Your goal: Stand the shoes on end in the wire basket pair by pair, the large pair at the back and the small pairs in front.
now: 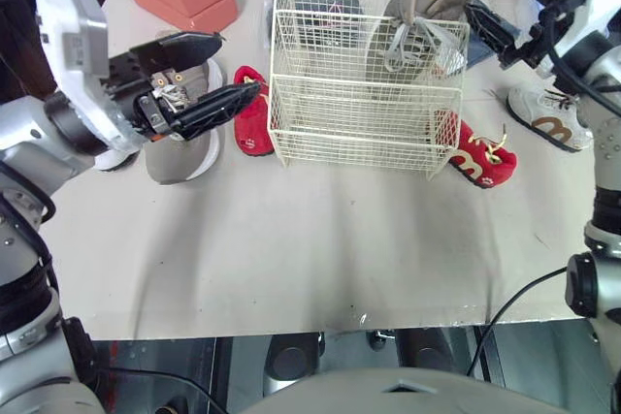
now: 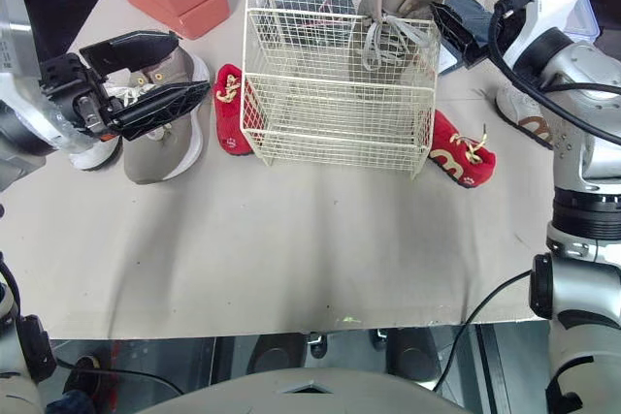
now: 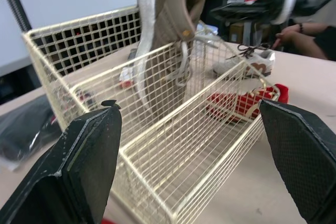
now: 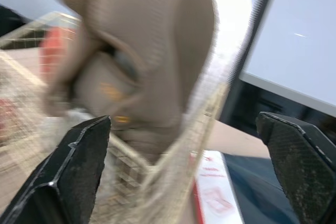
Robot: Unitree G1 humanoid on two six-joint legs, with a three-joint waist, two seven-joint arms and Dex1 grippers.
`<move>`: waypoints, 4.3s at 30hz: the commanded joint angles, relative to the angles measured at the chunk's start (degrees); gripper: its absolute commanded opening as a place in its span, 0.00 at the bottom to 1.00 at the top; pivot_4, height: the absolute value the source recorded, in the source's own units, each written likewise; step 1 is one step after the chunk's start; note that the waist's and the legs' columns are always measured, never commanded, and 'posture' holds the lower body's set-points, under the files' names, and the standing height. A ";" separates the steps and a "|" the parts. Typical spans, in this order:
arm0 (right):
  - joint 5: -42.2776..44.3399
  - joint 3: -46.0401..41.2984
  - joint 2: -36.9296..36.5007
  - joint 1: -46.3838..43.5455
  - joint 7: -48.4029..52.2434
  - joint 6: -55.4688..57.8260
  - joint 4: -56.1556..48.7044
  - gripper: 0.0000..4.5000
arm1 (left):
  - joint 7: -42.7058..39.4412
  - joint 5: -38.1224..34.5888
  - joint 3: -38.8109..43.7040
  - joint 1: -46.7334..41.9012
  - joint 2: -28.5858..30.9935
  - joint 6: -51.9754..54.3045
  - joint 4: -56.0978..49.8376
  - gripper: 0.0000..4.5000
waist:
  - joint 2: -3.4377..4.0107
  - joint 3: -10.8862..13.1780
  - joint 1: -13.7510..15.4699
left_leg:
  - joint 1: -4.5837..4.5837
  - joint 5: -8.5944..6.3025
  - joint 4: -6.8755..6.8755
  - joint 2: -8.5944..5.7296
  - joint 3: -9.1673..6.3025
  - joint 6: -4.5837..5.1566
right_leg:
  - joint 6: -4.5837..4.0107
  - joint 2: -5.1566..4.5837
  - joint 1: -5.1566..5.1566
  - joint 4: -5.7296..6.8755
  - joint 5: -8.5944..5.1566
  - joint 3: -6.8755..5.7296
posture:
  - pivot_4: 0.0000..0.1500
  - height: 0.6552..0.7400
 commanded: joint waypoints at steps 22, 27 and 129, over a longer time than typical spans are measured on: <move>6.88 10.78 1.49 14.42 7.17 0.88 -23.42 0.99 | 5.11 25.50 -7.01 -19.22 6.04 -4.32 51.84 1.00 | -0.31 0.00 0.16 | -0.02 -0.01 0.01 -0.03 -0.04 0.01 | 0.09 0.03 -0.01 0.00 -0.05 -0.23 | 1.00 0.36; 5.67 11.48 2.13 14.07 7.53 -0.11 -22.86 0.99 | -5.21 34.01 -17.07 -31.06 8.17 -5.57 71.46 1.00 | -0.34 -0.02 0.20 | -0.04 -0.01 0.01 -0.08 0.22 0.02 | 0.07 0.02 -0.04 -0.03 -0.04 -0.28 | 1.00 0.36; 19.44 0.20 16.02 6.26 -18.95 2.28 -23.82 1.00 | 8.26 34.86 -15.59 -48.87 -46.16 -81.34 62.37 0.12 | -1.08 0.06 -0.03 | -0.89 -0.05 1.00 -0.22 0.01 0.10 | -0.01 -0.25 -0.58 0.83 0.02 -0.65 | 1.00 0.36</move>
